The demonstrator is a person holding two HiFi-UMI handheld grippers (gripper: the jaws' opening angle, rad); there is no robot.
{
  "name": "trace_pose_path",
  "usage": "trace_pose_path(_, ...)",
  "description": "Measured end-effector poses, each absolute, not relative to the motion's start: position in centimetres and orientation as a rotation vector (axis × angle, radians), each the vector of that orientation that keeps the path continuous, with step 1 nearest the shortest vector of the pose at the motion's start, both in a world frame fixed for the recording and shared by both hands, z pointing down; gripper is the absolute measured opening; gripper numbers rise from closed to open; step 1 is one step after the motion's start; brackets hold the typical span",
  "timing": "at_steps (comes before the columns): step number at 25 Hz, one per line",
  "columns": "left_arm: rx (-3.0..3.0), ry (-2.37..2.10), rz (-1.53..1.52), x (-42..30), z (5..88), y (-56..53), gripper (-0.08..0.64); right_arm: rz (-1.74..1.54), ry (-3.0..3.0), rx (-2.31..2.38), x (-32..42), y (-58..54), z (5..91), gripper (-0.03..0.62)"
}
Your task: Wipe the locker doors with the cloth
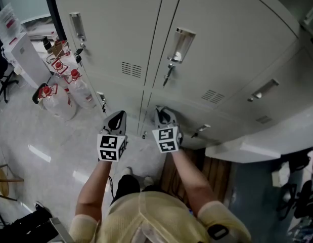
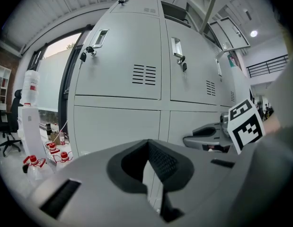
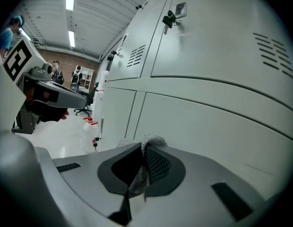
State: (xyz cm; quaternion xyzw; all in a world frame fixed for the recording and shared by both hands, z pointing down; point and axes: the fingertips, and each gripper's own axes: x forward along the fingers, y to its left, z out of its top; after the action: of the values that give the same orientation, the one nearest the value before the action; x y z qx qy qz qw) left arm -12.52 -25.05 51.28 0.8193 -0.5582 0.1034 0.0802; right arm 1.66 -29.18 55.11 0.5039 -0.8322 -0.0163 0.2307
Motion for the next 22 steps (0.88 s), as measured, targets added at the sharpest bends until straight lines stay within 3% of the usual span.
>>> trace_pose_path(22, 2.607, -1.362, 0.349, -0.9, 51.6, -26.4, 0.002, 0.016, -2.101, 1.650, 13.9, -27.6, 54.7, 0.005)
